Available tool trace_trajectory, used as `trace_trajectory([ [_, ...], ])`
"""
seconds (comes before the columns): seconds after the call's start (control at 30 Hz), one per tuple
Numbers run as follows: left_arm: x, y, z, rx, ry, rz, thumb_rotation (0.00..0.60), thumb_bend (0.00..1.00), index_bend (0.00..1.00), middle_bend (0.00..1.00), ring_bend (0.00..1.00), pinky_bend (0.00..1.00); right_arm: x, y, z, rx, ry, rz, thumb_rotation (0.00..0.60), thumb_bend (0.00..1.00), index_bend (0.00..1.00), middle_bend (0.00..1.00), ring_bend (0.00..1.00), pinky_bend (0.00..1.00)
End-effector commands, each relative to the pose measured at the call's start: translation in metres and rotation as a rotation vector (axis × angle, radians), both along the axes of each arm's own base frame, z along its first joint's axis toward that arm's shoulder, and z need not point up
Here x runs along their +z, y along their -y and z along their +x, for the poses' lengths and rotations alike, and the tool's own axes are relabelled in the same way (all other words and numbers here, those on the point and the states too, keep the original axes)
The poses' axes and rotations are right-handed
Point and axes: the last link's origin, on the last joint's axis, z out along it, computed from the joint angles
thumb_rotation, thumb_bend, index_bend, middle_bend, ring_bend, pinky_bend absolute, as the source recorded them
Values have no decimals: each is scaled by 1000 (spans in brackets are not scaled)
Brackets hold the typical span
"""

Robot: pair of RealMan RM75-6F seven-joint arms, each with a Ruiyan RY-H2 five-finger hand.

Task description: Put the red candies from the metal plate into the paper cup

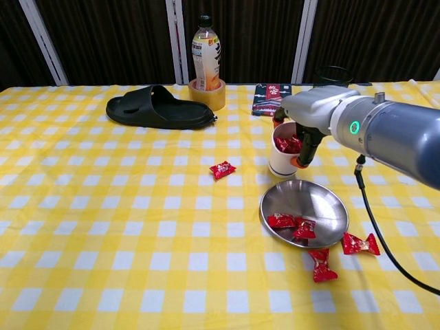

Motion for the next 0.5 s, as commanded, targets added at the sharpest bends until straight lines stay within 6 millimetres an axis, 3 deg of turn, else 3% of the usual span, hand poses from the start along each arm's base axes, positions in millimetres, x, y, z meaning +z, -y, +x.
trace_trajectory([
  [0.03,0,0,0,0,0,-1,600,48,4,0,0,0,-1,-1,1,1,-2,6,600,395,311,855,922,978],
  [0.17,0,0,0,-1,1,0,600,48,4,0,0,0,-1,-2,2,2,-3,8,600,395,250,855,923,978],
  [0.4,0,0,0,-2,2,0,600,48,3,0,0,0,0,-3,1,2,-10,9,600,395,20,855,922,978],
  [0.5,0,0,0,-3,1,0,600,48,3,0,0,0,2,-4,3,6,-7,5,600,395,0,855,922,978],
])
